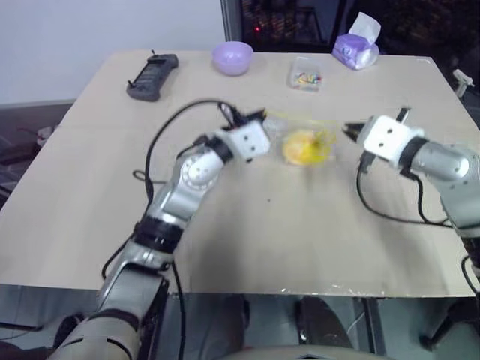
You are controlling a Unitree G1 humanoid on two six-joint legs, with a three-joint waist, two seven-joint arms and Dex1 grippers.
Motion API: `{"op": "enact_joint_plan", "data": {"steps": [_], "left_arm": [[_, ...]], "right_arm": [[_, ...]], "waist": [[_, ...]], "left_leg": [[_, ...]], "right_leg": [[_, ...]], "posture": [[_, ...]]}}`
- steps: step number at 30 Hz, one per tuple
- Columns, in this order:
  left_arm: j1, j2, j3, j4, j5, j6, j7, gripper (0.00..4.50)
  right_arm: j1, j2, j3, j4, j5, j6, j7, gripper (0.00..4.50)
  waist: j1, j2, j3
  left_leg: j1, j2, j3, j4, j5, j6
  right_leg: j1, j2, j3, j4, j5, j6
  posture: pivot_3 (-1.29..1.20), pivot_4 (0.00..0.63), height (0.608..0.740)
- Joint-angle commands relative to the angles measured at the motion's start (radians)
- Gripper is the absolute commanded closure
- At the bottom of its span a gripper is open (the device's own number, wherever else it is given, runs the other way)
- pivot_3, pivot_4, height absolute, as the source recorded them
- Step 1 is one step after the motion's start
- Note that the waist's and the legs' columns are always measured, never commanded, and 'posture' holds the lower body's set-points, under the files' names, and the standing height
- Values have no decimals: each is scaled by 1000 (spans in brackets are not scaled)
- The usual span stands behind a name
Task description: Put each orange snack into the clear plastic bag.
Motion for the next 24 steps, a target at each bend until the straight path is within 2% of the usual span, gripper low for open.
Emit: {"op": "enact_joint_plan", "data": {"steps": [1, 2, 3, 4, 5, 6, 8, 9, 11, 13, 14, 16, 20, 22, 24], "left_arm": [[178, 94, 71, -208, -153, 40, -162, 4178], [228, 105, 69, -265, -201, 67, -205, 3846], [266, 108, 75, -312, -242, 108, -231, 3742], [301, 114, 85, -354, -278, 152, -251, 3250], [328, 121, 96, -387, -300, 186, -267, 2809], [346, 128, 109, -410, -310, 209, -273, 2365], [364, 136, 136, -435, -314, 246, -273, 1310], [371, 140, 147, -443, -317, 263, -274, 1061], [391, 146, 163, -463, -335, 289, -289, 142], [409, 150, 175, -476, -352, 308, -302, 0], [415, 152, 180, -477, -355, 309, -304, 0], [426, 162, 206, -465, -370, 309, -316, 0], [465, 164, 310, -460, -518, 386, -365, 0], [509, 189, 362, -475, -630, 491, -423, 0], [536, 211, 386, -491, -695, 558, -460, 0]], "right_arm": [[142, -80, -92, -112, 95, 166, 123, 4498], [166, -89, -98, -142, 119, 193, 142, 4500], [182, -96, -104, -162, 133, 213, 154, 4500], [201, -107, -109, -181, 150, 231, 171, 4500], [217, -116, -115, -196, 163, 247, 186, 3773], [232, -126, -121, -208, 175, 263, 201, 3485], [255, -139, -134, -226, 190, 288, 215, 2430], [261, -141, -141, -231, 188, 290, 214, 2183], [256, -138, -156, -229, 188, 293, 201, 1181], [254, -143, -166, -237, 204, 307, 211, 210], [258, -144, -174, -247, 222, 315, 224, 83], [274, -155, -218, -260, 268, 338, 253, 83], [310, -118, -392, -194, 420, 356, 298, 83], [371, -100, -485, -115, 489, 340, 355, 83], [410, -101, -525, -68, 510, 316, 387, 83]], "waist": [[0, 1, -1], [-1, 1, -1], [-2, 1, -1], [-2, 1, -1], [-1, 1, 0], [0, 1, 0], [4, 1, 0], [5, 1, -1], [4, 1, -1], [0, 1, -1], [0, 1, -1], [1, 1, -1], [4, 1, 0], [4, 0, -1], [6, 0, -1]], "left_leg": [[0, 0, 0, 0, 0, 0], [1, 1, 0, -1, 0, 0], [1, 1, 0, -1, 0, 0], [1, 1, 0, -1, -2, 3], [2, 1, 1, 0, -2, 4], [2, 1, 1, 1, -2, 4], [4, 1, 0, 2, -2, 4], [4, 1, -1, 3, -2, 4], [6, 1, -1, 3, -2, 4], [5, 1, 0, 3, -2, 4], [4, 1, 0, 3, -2, 4], [3, 1, 0, 3, -2, 4], [2, 2, 0, 3, -2, 4], [3, 2, 0, 3, -2, 4], [3, 2, 0, 3, -2, 4]], "right_leg": [[0, 0, 0, 0, 0, 0], [1, 0, 0, 0, 0, 0], [1, 0, 0, 0, 0, 0], [0, 0, 1, 0, 0, 0], [0, 0, 1, 3, 0, 0], [0, 0, 1, 5, 0, 0], [2, 1, 0, 7, 0, -1], [3, 1, -1, 7, 1, -1], [4, 2, -1, 7, 1, -1], [3, 2, 0, 6, 1, -1], [2, 2, 0, 6, 1, -1], [2, 2, 0, 6, 1, -1], [2, 1, 0, 5, 1, -1], [2, 1, 0, 4, 1, -1], [2, 1, -1, 4, 1, -1]], "posture": [[0, 150, 740], [0, 150, 740], [0, 150, 740], [0, 150, 740], [0, 150, 740], [0, 150, 740], [0, 150, 740], [0, 150, 740], [0, 150, 740], [0, 150, 740], [0, 150, 740], [0, 150, 740], [0, 150, 740], [0, 150, 740], [0, 150, 740]]}}
